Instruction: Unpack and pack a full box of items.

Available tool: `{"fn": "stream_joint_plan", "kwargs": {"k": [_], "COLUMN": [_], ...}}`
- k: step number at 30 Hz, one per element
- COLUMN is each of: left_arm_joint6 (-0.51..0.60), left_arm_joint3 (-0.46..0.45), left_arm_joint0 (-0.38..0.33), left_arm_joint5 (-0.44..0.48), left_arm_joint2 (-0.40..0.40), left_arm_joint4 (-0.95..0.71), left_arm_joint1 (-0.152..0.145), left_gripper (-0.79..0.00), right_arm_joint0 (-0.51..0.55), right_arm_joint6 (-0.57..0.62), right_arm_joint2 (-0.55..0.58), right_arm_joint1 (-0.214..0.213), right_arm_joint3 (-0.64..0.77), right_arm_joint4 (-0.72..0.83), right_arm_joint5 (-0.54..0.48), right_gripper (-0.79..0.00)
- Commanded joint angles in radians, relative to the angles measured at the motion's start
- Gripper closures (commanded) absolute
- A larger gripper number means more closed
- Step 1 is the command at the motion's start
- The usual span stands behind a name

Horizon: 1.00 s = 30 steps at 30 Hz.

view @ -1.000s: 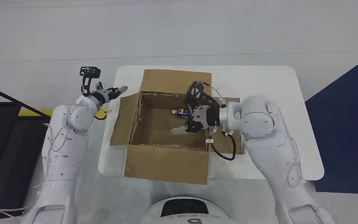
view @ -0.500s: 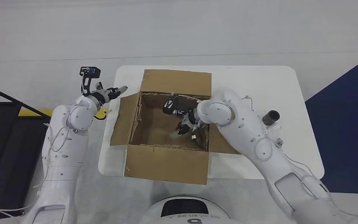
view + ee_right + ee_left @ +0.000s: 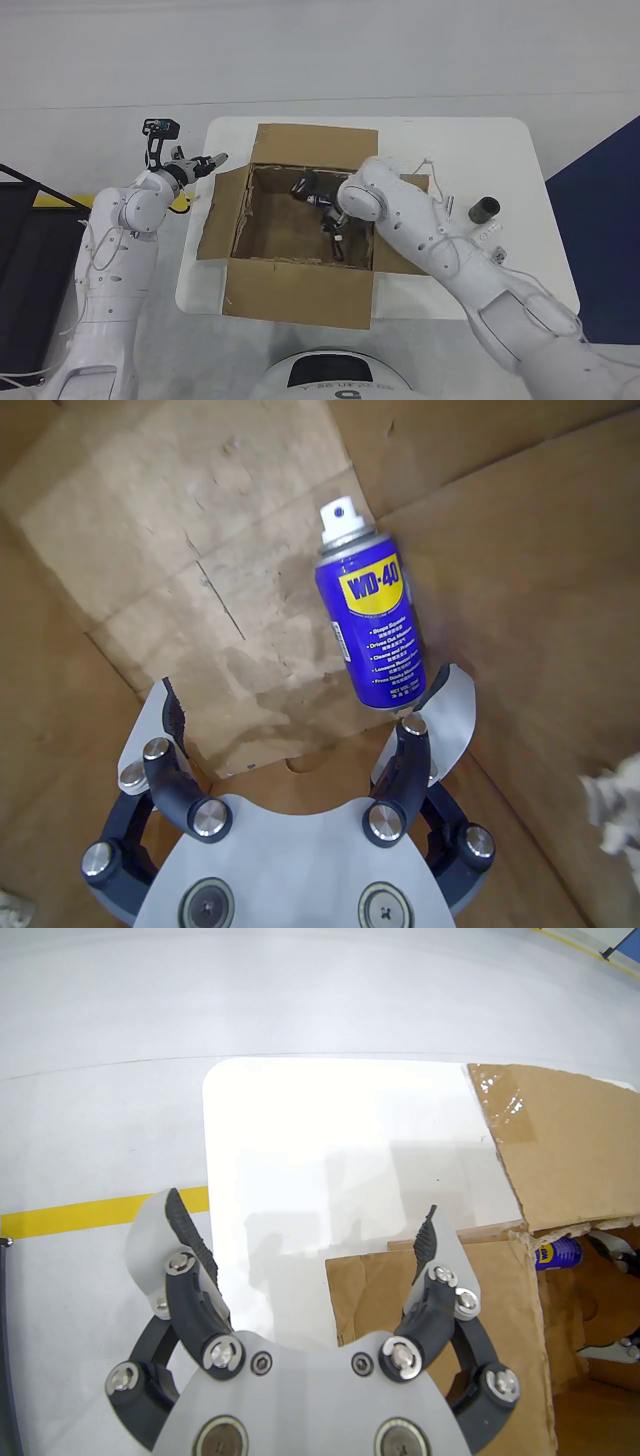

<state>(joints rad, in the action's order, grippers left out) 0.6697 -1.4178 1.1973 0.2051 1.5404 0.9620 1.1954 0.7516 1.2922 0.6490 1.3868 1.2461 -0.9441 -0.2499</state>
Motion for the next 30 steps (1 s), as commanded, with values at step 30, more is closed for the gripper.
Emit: {"fn": "stream_joint_plan", "kwargs": {"k": [30], "left_arm_joint6": [0.000], "left_arm_joint3": [0.000], "left_arm_joint0": [0.000], "left_arm_joint5": [0.000], "left_arm_joint2": [0.000], "left_arm_joint4": [0.000], "left_arm_joint1": [0.000], "left_gripper": [-0.785], "right_arm_joint0": [-0.115], "right_arm_joint6": [0.029], "right_arm_joint2": [-0.163], "right_arm_joint1": [0.116], "right_arm_joint3": [-0.199], "right_arm_joint4": [0.029], "right_arm_joint5": [0.002], "right_gripper": [-0.551]}}
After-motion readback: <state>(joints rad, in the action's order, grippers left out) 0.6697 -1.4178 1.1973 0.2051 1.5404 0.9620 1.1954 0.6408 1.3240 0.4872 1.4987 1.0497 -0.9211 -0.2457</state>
